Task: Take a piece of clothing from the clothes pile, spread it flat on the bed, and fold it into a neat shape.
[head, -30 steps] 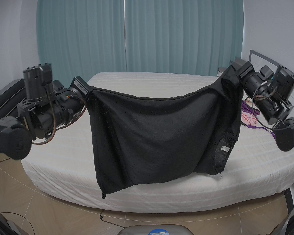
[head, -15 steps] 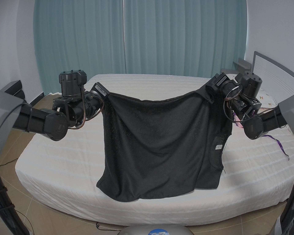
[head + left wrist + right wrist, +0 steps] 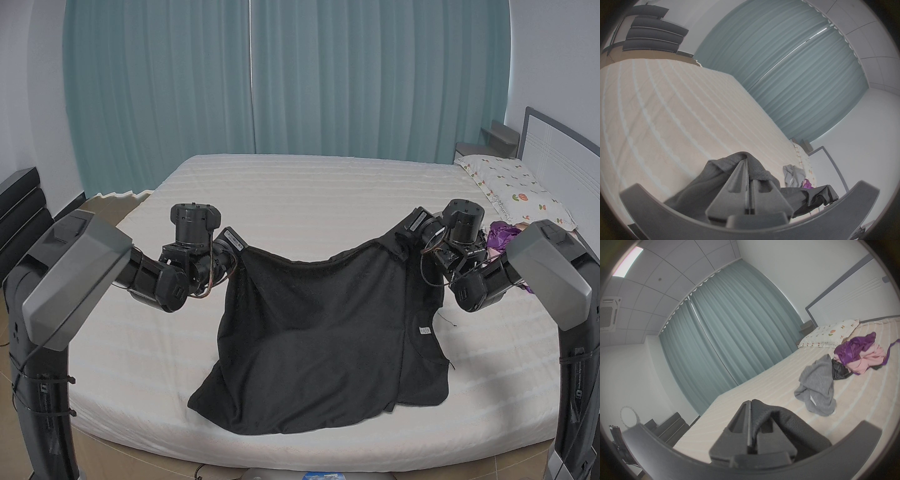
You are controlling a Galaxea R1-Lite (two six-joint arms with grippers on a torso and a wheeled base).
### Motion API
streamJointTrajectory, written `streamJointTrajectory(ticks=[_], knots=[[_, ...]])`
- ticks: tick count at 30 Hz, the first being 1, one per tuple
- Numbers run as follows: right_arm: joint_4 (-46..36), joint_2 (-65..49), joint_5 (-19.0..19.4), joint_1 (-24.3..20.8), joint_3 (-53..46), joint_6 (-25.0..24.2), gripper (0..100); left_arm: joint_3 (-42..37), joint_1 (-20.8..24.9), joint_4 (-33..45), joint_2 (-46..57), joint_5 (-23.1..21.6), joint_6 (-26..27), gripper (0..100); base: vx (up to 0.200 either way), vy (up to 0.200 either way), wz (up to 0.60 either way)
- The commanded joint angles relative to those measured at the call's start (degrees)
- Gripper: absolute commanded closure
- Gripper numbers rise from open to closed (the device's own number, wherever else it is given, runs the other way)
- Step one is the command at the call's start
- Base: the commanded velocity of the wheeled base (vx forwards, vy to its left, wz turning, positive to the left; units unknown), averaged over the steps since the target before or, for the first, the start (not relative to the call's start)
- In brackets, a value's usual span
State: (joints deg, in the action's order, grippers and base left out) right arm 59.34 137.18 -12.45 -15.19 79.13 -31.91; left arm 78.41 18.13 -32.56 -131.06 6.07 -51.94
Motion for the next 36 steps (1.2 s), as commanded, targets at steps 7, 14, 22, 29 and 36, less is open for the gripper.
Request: streamJointTrajectory(ticks=[7, 14, 22, 29, 36], knots=[[-0.37, 12.23, -1.35, -0.46, 4.98, -0.08, 100, 2.45, 0.07, 0.04, -8.42, 0.08, -1.23, 0, 0.0, 0.0, 0.0], [-3.01, 17.77, -1.0, 0.16, 4.89, -0.08, 0, 3.15, -0.64, 0.31, -14.4, 0.87, -0.79, 0, 0.0, 0.0, 0.0], [-5.2, 10.91, -2.67, 2.88, 5.51, -9.04, 0, 3.59, -5.82, 1.36, -13.87, 3.16, -0.79, 0, 0.0, 0.0, 0.0], [-14.52, 9.68, -2.06, 4.29, 4.19, -10.71, 0, 4.65, -8.11, 3.47, -13.96, 5.71, -0.88, 0, 0.0, 0.0, 0.0], [-17.07, 8.37, 4.89, 4.73, -1.17, -11.15, 0, 2.89, -8.28, 7.6, -11.76, 4.83, -1.67, 0, 0.0, 0.0, 0.0]])
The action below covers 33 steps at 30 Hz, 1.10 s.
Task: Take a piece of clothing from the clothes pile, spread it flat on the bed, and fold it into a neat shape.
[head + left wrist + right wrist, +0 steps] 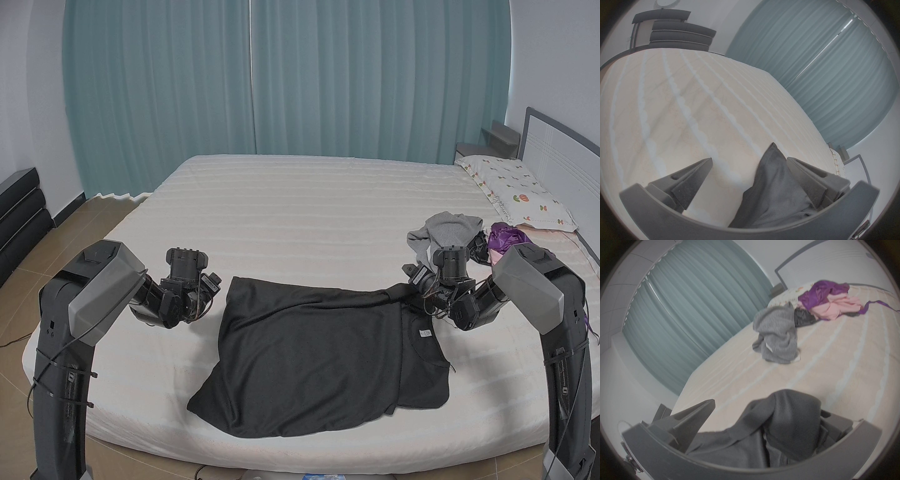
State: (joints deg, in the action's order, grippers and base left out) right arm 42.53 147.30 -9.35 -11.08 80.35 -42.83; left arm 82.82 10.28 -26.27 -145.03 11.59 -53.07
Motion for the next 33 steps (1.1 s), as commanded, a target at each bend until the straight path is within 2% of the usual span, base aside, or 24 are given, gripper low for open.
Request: streamJointTrajectory(ticks=[1, 4, 6, 7, 9, 10, 11, 13, 16, 18, 19, 20, 21, 28, 30, 33], knots=[[-0.08, -2.46, 1.88, 1.06, -2.13, -0.68, 0, -2.67, -0.52, 1.31, 3.18, -1.57, -1.16, 0, 0.0, 0.0, 0.0], [-1.14, -5.18, 4.96, 2.12, -2.65, -4.72, 0, -8.47, -0.43, 0.87, 7.66, -7.11, -4.94, 0, 0.0, 0.0, 0.0], [-1.4, -5.8, 6.36, 2.2, -2.92, -5.51, 0, -9.96, -0.35, 0.61, 8.8, -8.43, -5.91, 0, 0.0, 0.0, 0.0], [-0.87, -7.2, 7.94, 2.64, -2.48, -7.27, 0, -13.57, -0.17, 0.17, 11.44, -10.8, -7.84, 0, 0.0, 0.0, 0.0], [0.71, -8.26, 8.03, 3.17, -0.72, -11.67, 0, -16.64, -0.08, -0.8, 13.28, -12.3, -9.16, 0, 0.0, 0.0, 0.0], [0.71, -8.26, 8.03, 3.17, -0.72, -11.67, 0, -16.64, -0.08, -0.8, 13.28, -12.3, -9.16, 0, 0.0, 0.0, 0.0], [1.76, -8.26, 7.77, 3.26, 1.92, -17.03, 0, -19.72, -0.08, -2.65, 14.51, -13.7, -11.53, 0, 0.0, 0.0, 0.0], [1.06, -7.73, 7.33, 3.17, 2.53, -17.82, 0, -22.18, -0.08, -5.02, 15.3, -14.76, -14.35, 0, 0.0, 0.0, 0.0], [-1.14, -5.36, 5.83, 2.73, 2.01, -13.34, 0, -25.43, -0.08, -9.15, 15.66, -16.6, -18.13, 0, 0.0, 0.0, 0.0], [-0.87, -3.51, 3.55, 2.91, 2.01, -7.89, 0, -27.72, -0.08, -12.49, 15.57, -17.75, -19.27, 0, 0.0, 0.0, 0.0], [-0.87, -3.51, 3.55, 2.91, 2.01, -7.89, 0, -27.72, -0.08, -12.49, 15.57, -17.75, -19.27, 0, 0.0, 0.0, 0.0], [-0.78, -1.4, 2.14, 3.17, 1.92, -2.97, 0, -29.65, -0.17, -15.48, 16.27, -18.19, -19.36, 0, 0.0, 0.0, 0.0], [-1.66, -0.61, 1.62, 3.35, 1.65, -0.5, 0, -30.97, -0.08, -16.8, 16.62, -18.19, -19.27, 0, 0.0, 0.0, 0.0], [-4.48, -0.61, 1.35, 2.91, -2.13, 4.59, 0, -34.48, -0.26, -20.31, 16.8, -18.19, -18.92, 0, 0.0, 0.0, 0.0], [-3.6, -0.87, 1.26, 3.26, -4.59, 11.36, 0, -35.1, -0.43, -20.75, 16.62, -18.19, -18.83, 0, 0.0, 0.0, 0.0], [-0.87, -1.58, 1.09, 3.7, -5.9, 15.58, 0, -35.89, -0.26, -21.01, 16.8, -18.1, -18.74, 0, 0.0, 0.0, 0.0]])
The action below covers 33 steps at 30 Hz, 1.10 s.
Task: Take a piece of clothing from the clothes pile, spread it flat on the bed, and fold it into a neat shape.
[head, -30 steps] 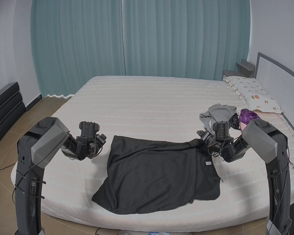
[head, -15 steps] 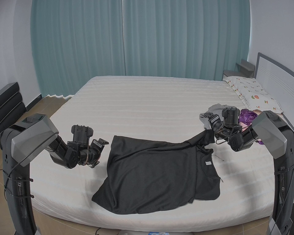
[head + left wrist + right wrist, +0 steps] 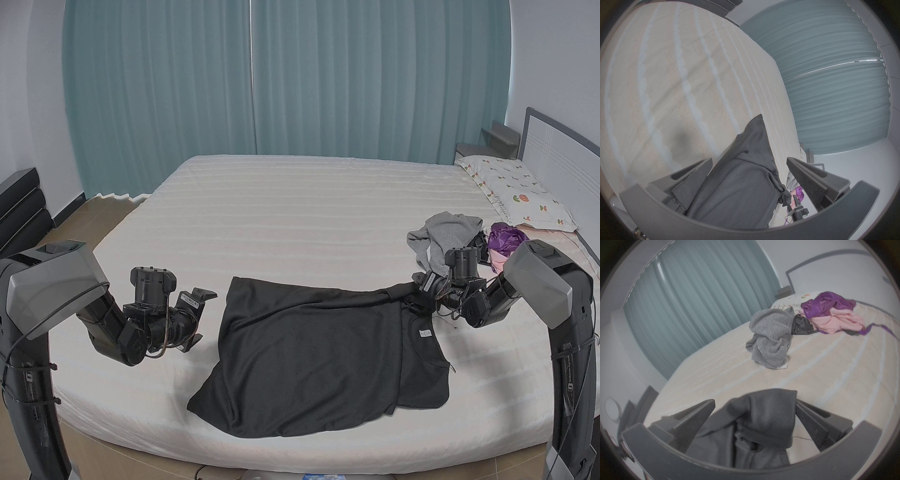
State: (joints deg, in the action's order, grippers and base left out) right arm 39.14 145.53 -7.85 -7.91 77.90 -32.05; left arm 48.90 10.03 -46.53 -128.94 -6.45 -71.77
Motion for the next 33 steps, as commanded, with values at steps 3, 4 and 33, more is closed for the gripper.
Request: streamJointTrajectory(ticks=[3, 4, 33], knots=[[2.6, -1.83, -0.06, 1.06, -4.68, 5.86, 0, -2.67, 0.16, -2.34, 0.62, -0.06, 0.14, 0, 0.0, 0.0, 0.0], [2.6, -2.36, 0.38, 1.23, -5.12, 6.03, 0, -2.84, 0.16, -2.6, 0.53, -0.06, 0.14, 0, 0.0, 0.0, 0.0], [13.41, -25.65, 4.51, -7.73, -46.52, -17.87, 0, -16.73, 5.35, -12.44, 6.33, 0.21, 2.77, 0, 0.0, 0.0, 0.0]])
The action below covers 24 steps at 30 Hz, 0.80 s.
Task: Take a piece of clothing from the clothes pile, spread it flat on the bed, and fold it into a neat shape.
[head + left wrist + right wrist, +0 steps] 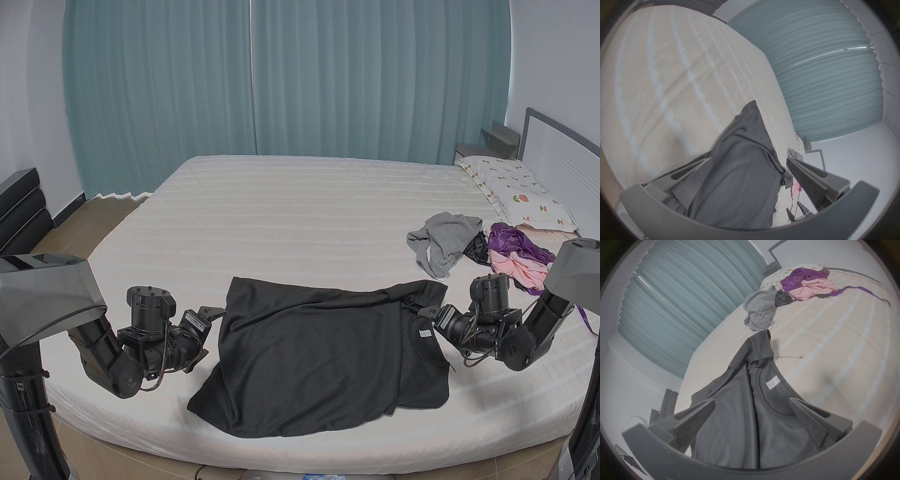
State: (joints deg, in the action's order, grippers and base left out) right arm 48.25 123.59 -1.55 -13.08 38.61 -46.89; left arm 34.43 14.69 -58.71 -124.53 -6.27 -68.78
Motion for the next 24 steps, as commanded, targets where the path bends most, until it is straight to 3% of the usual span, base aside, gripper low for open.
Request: streamJointTrajectory(ticks=[1, 5, 13, 24], knots=[[6.07, -3.88, -1.88, -2.74, -8.72, -3.92, 0, -2.52, 0.69, -0.26, 2.01, 0.11, -0.21, 0, 0.0, 0.0, 0.0], [14.06, -3.62, -2.06, -6.78, -15.76, -8.93, 0, -4.46, 0.87, -0.35, 1.83, 0.2, -0.21, 0, -0.2, 0.0, 0.0], [22.15, 1.39, -2.06, -8.72, -18.83, -9.01, 0, -8.41, 1.48, -0.44, 2.71, -0.06, -0.65, 0, -0.2, 0.0, 0.0], [22.77, 1.48, -1.79, -8.63, -19.8, -9.19, 0, -8.67, 3.77, -0.44, 2.89, -0.33, -1.36, 0, 0.0, 0.0, 0.0]])
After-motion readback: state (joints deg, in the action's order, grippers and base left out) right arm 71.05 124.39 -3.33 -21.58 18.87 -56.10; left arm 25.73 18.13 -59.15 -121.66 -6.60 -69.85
